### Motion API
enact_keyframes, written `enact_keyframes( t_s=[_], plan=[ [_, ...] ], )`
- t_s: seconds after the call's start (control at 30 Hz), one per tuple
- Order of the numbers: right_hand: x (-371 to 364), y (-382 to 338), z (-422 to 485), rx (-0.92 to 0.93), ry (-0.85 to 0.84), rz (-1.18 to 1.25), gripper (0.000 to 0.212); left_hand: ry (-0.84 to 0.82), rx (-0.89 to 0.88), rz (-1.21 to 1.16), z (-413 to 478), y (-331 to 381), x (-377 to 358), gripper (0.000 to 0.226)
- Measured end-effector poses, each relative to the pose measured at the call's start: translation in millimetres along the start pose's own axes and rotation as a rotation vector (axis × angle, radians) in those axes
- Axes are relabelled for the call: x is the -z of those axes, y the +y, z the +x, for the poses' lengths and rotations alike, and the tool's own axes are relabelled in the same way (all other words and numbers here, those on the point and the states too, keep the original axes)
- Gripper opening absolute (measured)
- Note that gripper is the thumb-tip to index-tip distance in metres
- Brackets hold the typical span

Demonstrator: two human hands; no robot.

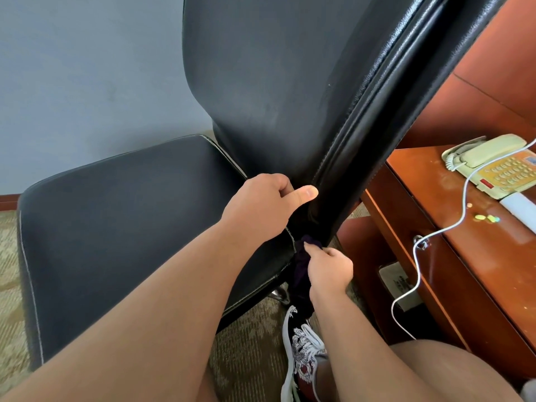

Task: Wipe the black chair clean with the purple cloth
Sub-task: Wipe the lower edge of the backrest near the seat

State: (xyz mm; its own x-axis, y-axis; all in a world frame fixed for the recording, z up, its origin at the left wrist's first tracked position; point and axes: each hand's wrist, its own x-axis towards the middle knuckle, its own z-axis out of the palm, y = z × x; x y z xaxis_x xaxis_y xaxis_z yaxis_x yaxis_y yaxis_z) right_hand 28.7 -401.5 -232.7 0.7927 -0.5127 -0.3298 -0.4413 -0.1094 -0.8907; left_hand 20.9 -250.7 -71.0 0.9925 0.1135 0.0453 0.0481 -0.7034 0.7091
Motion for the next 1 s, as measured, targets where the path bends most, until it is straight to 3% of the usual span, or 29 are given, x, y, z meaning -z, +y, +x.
enact_keyframes(
  t_s=[0.1, 0.27, 0.33, 0.4, 0.5, 0.57, 0.7, 0.87, 0.93, 1.0],
  plan=[
    [5, -5, -13, 0.278, -0.03, -0.109, 0.012, -0.008, 0.003, -0.015, 1, -1, 1, 0.055],
    [14, -31, -31, 0.826, 0.049, -0.159, 0.016, -0.007, 0.0, -0.006, 3, 1, 1, 0.052],
    [18, -39, -29, 0.912, 0.091, -0.228, 0.019, 0.0, 0.004, -0.01, 1, 3, 2, 0.051],
    [21, -41, -26, 0.796, 0.101, -0.263, 0.022, 0.003, 0.001, 0.0, 0, 5, 1, 0.05],
    [17, -31, -19, 0.418, 0.091, -0.269, 0.028, 0.012, 0.0, 0.005, -2, 6, -1, 0.049],
    [13, -21, -13, 0.299, 0.087, -0.284, 0.04, 0.027, -0.003, 0.002, -3, 7, -3, 0.049],
    [8, -13, -12, 0.329, 0.037, -0.316, 0.043, 0.04, -0.015, -0.006, -2, 7, -3, 0.05],
    [12, -25, -21, 0.693, 0.056, -0.317, 0.027, 0.032, -0.025, -0.005, -1, 5, -4, 0.049],
    [15, -29, -13, 0.653, 0.09, -0.32, 0.022, 0.03, -0.025, -0.004, 0, 6, -5, 0.049],
    [16, -25, -6, 0.449, 0.066, -0.323, 0.03, 0.023, -0.029, 0.001, 0, 5, -5, 0.048]
  ],
)
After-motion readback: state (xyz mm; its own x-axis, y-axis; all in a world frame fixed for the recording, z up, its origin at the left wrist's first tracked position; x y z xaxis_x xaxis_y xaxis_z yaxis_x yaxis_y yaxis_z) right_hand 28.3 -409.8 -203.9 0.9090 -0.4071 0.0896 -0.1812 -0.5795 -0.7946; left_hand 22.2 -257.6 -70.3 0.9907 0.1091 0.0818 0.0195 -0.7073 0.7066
